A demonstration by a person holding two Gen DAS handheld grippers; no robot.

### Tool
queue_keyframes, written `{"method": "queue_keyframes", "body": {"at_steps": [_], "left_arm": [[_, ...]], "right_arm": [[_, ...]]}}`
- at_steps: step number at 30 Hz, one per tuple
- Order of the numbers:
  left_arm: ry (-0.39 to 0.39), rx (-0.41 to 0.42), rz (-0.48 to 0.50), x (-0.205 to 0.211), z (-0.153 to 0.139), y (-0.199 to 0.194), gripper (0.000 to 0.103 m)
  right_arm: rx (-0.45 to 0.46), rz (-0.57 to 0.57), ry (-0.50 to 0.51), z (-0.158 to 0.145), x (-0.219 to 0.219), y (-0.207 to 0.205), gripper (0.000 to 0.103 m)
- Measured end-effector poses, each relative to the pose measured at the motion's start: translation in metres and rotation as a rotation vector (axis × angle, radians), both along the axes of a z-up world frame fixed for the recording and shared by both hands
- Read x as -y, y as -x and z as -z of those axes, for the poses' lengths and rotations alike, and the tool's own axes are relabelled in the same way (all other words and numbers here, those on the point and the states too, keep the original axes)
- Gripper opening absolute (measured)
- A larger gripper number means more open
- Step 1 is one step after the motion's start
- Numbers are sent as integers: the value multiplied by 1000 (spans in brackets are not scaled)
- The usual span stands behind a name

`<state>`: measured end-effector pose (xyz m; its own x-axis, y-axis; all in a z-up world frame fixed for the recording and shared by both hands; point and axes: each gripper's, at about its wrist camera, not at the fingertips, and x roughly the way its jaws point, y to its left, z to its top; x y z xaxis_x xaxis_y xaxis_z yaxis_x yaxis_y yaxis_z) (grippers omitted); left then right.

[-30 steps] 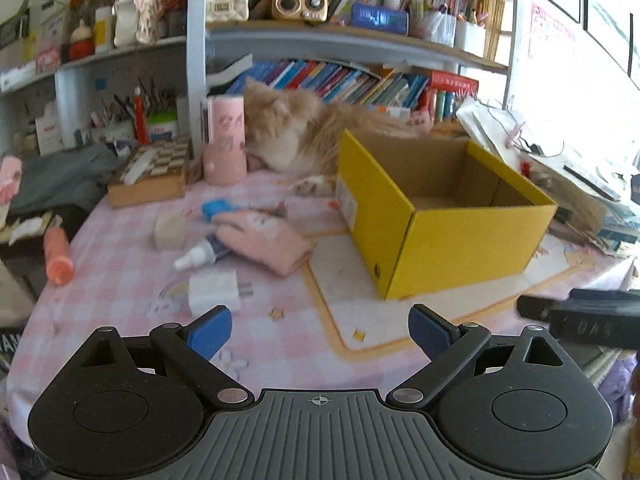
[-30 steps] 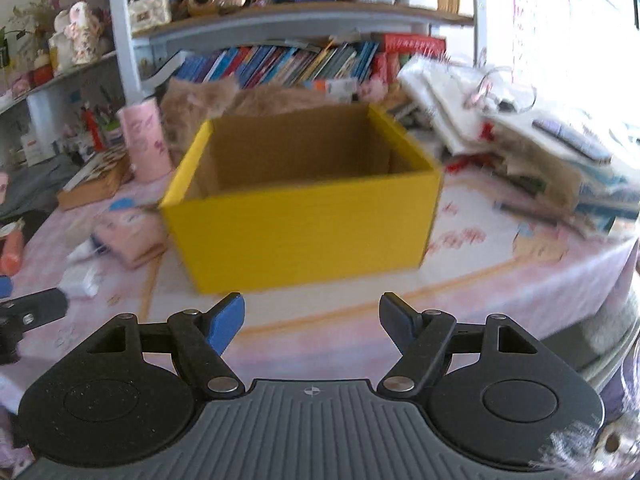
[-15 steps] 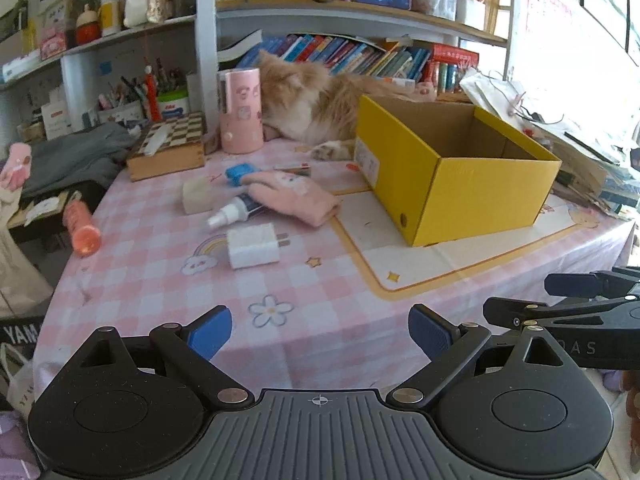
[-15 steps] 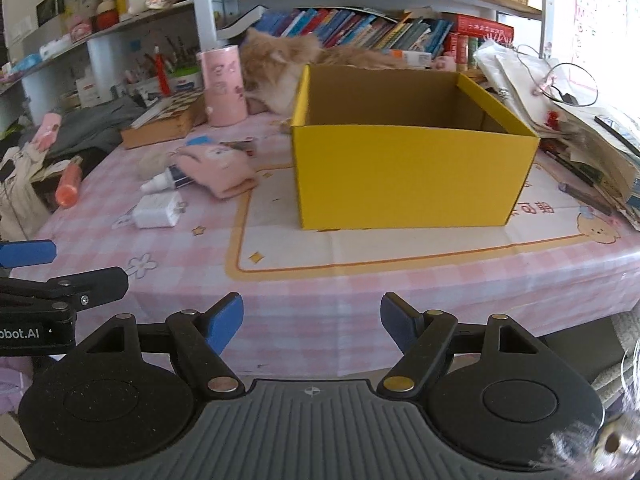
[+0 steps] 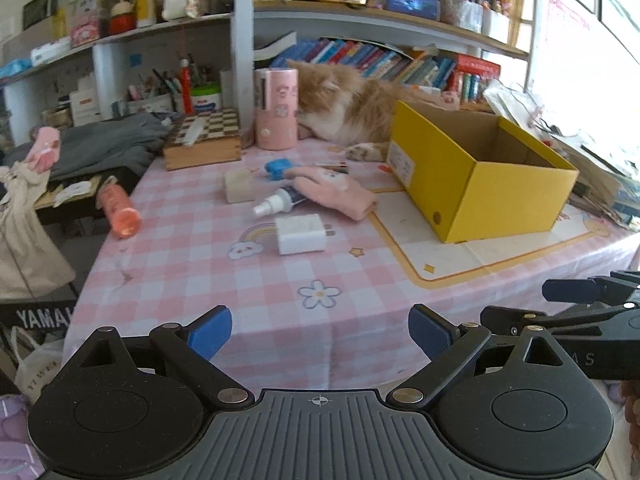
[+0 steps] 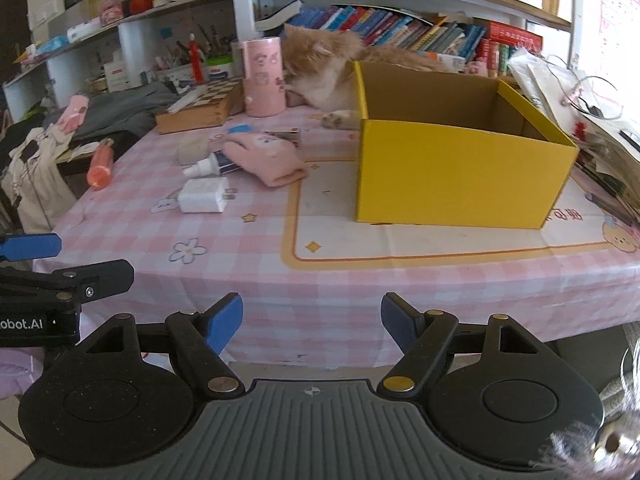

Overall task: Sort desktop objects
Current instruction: 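Withdraw both open grippers from the box back over the table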

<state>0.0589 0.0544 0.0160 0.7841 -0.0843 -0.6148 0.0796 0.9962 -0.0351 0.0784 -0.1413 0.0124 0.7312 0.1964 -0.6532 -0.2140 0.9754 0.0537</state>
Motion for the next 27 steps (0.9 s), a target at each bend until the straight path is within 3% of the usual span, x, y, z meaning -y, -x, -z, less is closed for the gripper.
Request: {"method": "queue_keyframes", "body": {"at_steps": [19, 22, 27], "left_arm": [[39, -17, -58, -19, 6, -5, 97], [36, -6, -58, -20, 5, -12, 97], [25, -19, -53, -18, 8, -30, 97]], "right_arm": [[9, -123, 45, 2, -32, -14, 71], [6, -137, 46, 3, -36, -25, 62], [8, -164, 58, 4, -42, -46, 58]]}}
